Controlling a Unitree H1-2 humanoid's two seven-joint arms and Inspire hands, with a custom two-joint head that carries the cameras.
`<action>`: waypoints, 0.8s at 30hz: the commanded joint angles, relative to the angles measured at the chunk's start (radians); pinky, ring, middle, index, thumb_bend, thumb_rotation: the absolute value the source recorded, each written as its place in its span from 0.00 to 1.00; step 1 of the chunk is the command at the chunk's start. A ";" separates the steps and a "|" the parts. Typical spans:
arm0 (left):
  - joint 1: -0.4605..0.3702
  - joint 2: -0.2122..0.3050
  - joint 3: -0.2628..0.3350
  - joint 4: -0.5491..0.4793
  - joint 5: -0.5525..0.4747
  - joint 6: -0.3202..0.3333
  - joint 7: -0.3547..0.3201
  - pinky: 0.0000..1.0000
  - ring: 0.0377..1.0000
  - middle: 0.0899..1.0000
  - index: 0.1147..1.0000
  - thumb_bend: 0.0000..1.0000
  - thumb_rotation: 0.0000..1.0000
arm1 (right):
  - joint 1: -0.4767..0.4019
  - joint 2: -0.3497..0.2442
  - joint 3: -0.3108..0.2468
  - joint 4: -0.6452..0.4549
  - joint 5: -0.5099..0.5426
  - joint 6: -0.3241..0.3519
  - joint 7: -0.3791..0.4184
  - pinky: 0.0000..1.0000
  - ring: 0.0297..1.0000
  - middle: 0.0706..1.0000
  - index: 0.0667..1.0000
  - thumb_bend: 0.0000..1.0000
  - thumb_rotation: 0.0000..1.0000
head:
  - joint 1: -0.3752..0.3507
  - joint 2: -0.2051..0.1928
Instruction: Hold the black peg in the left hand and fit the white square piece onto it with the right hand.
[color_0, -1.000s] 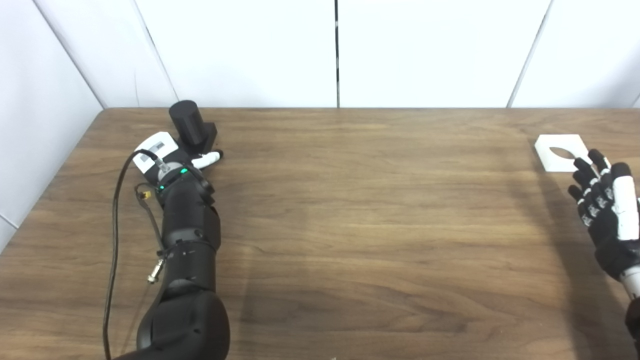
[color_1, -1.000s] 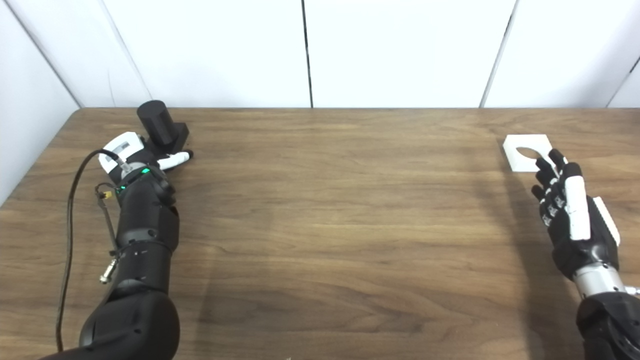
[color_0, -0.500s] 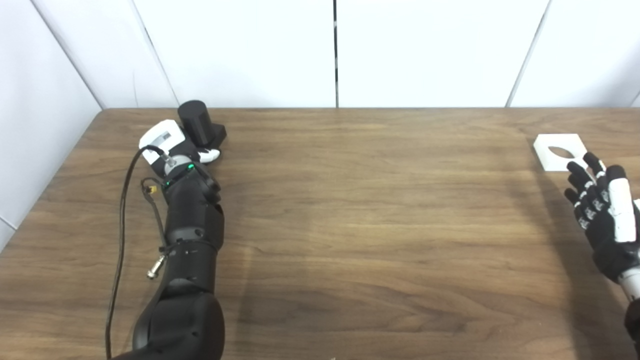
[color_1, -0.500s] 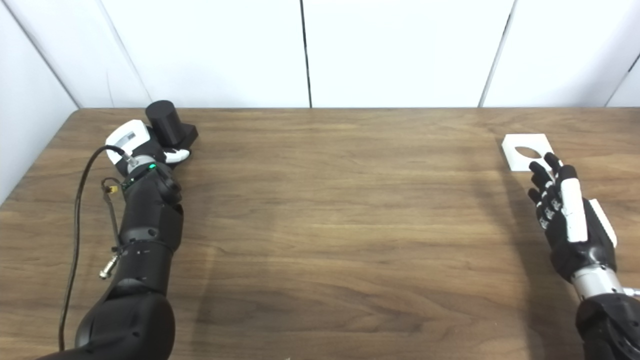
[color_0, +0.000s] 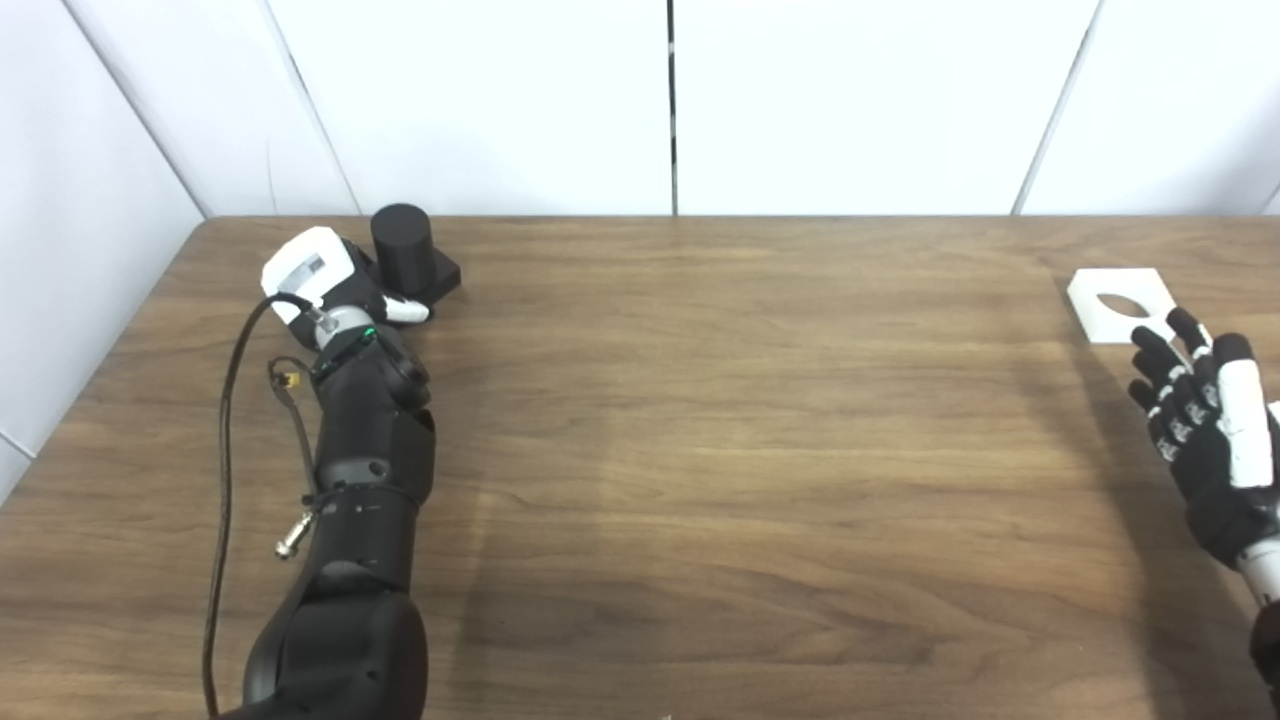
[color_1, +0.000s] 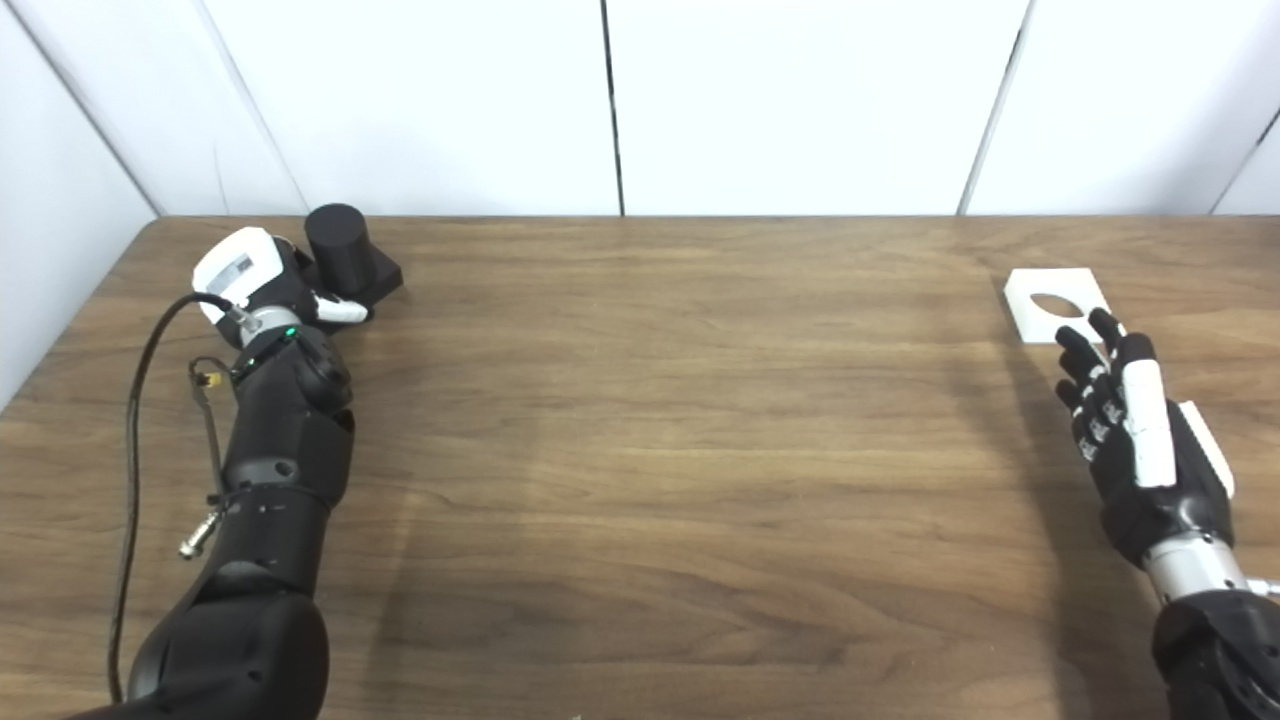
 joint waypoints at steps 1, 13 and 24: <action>0.007 0.030 -0.008 0.004 -0.005 0.017 0.004 1.00 0.98 0.93 0.43 0.51 0.06 | -0.022 -0.020 -0.009 -0.037 0.012 -0.024 0.015 1.00 0.99 0.94 1.00 0.55 0.94 | 0.001 0.000; 0.023 0.067 -0.126 -0.042 -0.088 0.017 -0.019 0.97 0.91 0.87 0.42 0.51 0.06 | -0.020 -0.018 -0.003 -0.052 0.005 -0.008 0.012 1.00 1.00 0.95 1.00 0.54 0.96 | -0.008 0.002; 0.111 0.003 -0.210 -0.563 -0.119 0.017 -0.253 1.00 0.96 0.84 0.42 0.51 0.06 | -0.024 -0.007 0.003 -0.077 -0.002 0.021 0.001 1.00 1.00 0.96 1.00 0.52 0.95 | -0.061 0.011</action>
